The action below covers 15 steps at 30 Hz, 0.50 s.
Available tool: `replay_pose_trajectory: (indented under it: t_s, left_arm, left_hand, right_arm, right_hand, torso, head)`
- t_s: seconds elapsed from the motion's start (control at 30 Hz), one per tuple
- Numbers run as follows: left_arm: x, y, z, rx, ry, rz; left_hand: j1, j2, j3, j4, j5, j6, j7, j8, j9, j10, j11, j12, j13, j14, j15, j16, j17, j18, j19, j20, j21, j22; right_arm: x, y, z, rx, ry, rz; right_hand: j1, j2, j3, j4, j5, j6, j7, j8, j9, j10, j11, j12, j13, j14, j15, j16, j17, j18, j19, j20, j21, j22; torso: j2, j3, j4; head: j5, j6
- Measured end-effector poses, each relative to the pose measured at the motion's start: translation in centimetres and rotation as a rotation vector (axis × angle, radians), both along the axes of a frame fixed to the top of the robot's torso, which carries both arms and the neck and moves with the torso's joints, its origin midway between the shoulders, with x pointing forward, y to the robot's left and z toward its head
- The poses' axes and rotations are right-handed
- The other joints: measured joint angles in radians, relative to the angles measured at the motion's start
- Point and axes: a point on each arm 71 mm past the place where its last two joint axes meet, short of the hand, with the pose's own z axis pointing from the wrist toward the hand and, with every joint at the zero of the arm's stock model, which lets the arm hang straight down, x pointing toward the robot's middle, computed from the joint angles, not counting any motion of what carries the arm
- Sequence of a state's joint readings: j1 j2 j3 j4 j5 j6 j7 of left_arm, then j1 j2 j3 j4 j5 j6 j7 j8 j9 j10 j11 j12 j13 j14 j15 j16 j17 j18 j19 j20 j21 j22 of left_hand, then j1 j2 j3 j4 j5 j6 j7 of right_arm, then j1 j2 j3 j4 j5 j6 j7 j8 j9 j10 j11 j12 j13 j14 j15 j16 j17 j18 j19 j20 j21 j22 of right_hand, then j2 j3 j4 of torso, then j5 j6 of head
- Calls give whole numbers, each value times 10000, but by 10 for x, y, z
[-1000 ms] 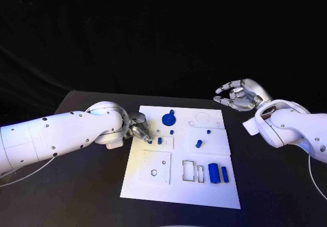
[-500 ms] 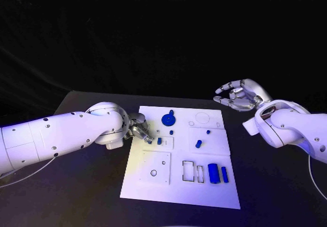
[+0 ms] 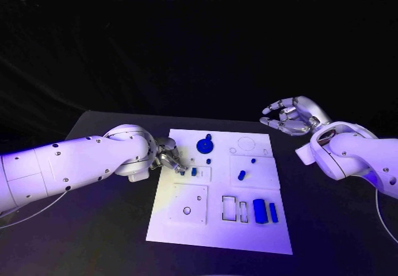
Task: Assemble the parts on the task board
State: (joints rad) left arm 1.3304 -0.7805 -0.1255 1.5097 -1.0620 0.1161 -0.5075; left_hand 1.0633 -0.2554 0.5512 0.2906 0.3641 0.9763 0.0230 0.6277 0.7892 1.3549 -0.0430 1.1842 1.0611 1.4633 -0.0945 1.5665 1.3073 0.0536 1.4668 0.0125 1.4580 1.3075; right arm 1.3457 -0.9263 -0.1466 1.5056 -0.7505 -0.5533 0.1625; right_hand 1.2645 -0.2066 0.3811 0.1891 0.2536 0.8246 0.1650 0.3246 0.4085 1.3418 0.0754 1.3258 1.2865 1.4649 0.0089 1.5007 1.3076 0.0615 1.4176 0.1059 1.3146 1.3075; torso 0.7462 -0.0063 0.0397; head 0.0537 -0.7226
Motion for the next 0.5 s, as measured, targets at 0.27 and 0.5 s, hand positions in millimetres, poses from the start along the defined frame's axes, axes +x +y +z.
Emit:
replay_pose_trajectory:
  t_s: [0.27, 0.5]
  left_arm:
    - [0, 3, 1, -78, -5, 112]
    - [1, 5, 3, -351, -29, 366]
  left_hand:
    - [-442, 20, -819, 18, 0, 35, 36, -48, -51, 0, 0, 0, -67, 0, 0, 0, 0, -1, 0, 1, 0, -1]
    - [-877, 243, -1772, 34, -65, 35, 36, -98, -106, -1, 1, -50, -92, 0, 1, 0, 0, 1, 0, 1, -1, -1]
  right_arm:
    - [0, 0, 0, 0, -4, 0]
    - [0, 0, 0, 1, -9, 1]
  right_hand:
    - [1, -1, -29, 29, 0, 0, 0, 40, 1, 0, 0, 0, 0, 0, 0, 0, 0, 0, 0, 0, -39, -1]
    - [1, -1, -29, 29, 0, 0, 0, 40, 1, 0, 0, 0, 0, 0, 0, 0, -1, -1, 0, 0, -39, -2]
  torso:
    - [0, 0, 2]
    - [0, 0, 0]
  head:
    - [3, 25]
    - [13, 35]
